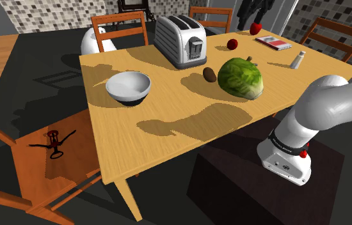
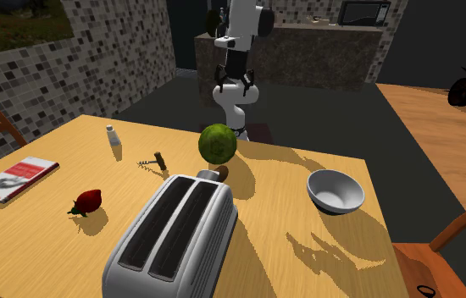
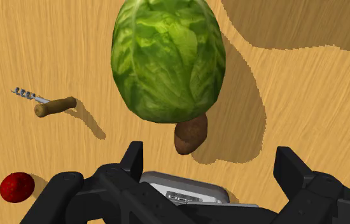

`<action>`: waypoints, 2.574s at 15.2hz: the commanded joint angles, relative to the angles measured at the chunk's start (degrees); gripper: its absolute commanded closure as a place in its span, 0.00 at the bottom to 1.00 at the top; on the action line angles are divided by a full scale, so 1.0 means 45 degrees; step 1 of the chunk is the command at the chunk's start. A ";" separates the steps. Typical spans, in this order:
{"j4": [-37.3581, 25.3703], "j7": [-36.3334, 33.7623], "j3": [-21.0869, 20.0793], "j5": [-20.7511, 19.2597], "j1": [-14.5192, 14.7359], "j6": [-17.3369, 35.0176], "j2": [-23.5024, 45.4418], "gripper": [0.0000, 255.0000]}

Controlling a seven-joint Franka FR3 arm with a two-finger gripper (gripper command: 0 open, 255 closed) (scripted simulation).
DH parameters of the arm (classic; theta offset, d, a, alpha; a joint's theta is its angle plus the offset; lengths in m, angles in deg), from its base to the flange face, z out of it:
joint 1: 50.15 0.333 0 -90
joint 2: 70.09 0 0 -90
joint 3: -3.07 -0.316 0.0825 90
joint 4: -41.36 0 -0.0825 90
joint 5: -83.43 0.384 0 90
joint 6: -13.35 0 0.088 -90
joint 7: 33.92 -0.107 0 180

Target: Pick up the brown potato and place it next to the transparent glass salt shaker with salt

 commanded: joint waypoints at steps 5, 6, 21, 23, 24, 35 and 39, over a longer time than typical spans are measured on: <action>0.0596 -0.0456 0.0010 -0.0096 -0.0207 0.1421 0.1215 0.00; 0.0707 -0.0571 0.0013 -0.0123 -0.0261 0.1774 0.1554 0.00; 0.0512 -0.2369 0.0142 -0.0741 -0.1077 0.6517 0.7967 0.00; 0.0226 -0.2609 0.0182 -0.0841 -0.1171 0.7009 0.8941 0.00; 0.0062 -0.2727 0.0207 -0.0891 -0.1214 0.7238 0.9433 0.00; 0.0605 -0.2865 0.0313 -0.1124 -0.1323 0.8577 1.0228 0.00; 0.0604 -0.2865 0.0313 -0.1124 -0.1323 0.8577 1.0228 0.00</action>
